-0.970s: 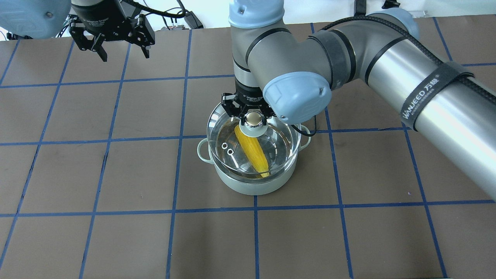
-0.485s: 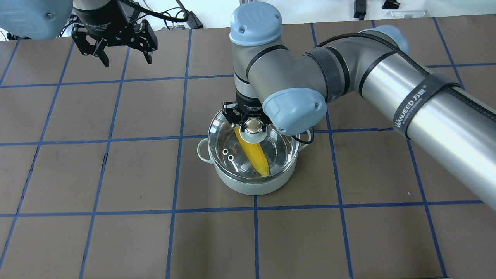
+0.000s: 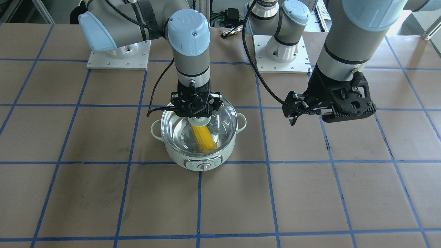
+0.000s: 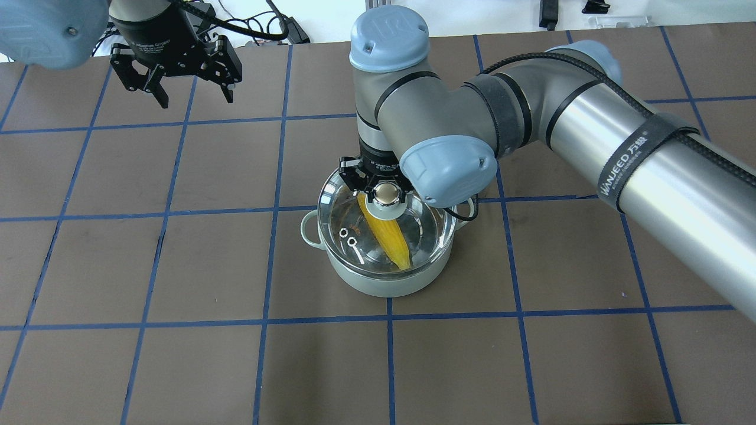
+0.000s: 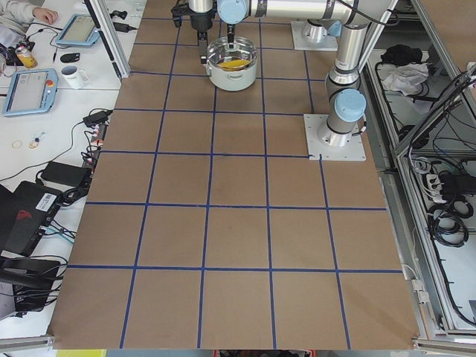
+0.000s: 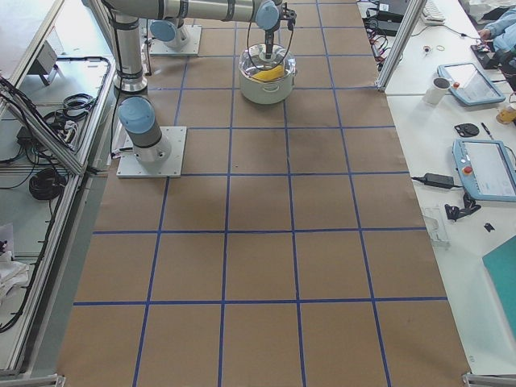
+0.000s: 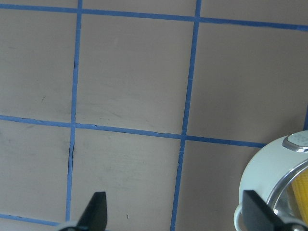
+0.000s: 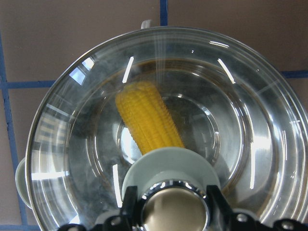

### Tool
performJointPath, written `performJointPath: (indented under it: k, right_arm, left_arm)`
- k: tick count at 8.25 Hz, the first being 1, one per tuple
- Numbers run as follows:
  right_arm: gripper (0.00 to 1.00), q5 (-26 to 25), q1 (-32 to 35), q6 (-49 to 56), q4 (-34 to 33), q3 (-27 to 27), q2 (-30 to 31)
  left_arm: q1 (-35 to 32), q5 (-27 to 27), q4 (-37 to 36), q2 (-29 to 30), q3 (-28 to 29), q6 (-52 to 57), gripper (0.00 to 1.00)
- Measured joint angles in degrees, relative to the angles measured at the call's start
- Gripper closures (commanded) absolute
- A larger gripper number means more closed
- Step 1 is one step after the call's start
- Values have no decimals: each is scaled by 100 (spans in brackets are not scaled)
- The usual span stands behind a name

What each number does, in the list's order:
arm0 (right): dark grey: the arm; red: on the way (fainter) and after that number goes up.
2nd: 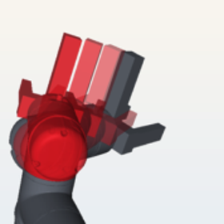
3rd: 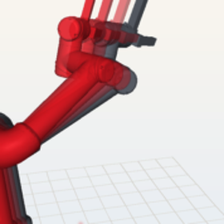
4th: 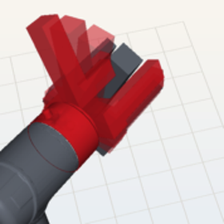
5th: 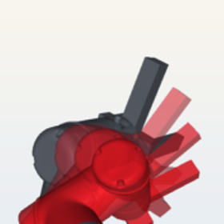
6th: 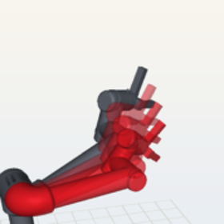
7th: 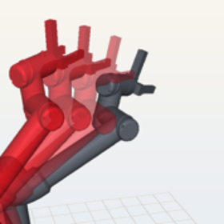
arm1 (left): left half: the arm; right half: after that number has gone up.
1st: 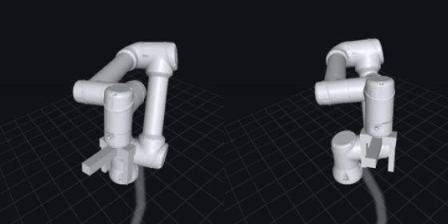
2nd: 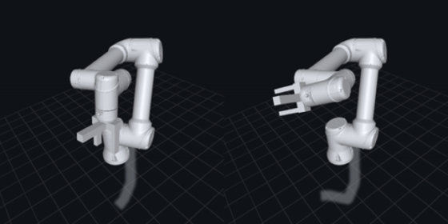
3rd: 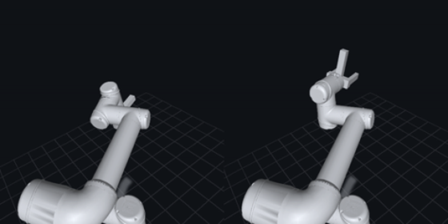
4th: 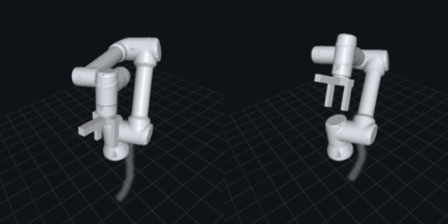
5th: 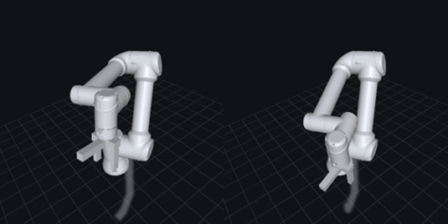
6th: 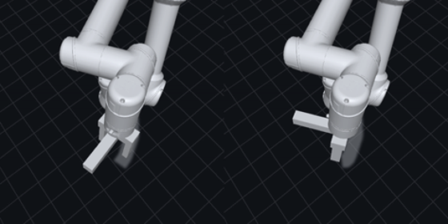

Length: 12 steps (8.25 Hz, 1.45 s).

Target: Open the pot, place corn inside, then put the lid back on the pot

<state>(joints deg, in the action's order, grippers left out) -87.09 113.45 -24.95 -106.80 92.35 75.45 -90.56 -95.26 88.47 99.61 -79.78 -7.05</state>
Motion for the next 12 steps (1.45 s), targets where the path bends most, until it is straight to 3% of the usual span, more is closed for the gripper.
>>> performJointPath:
  k: [3, 12]
  right_arm:
    - [100, 1, 1, -8, 5, 2, -4]
    - [100, 0, 45, -8, 36, 13, -19]
  left_arm:
    - [-5, 258, 3, -216, -199, 31, 0]
    - [-6, 262, -26, -275, -416, 62, 0]
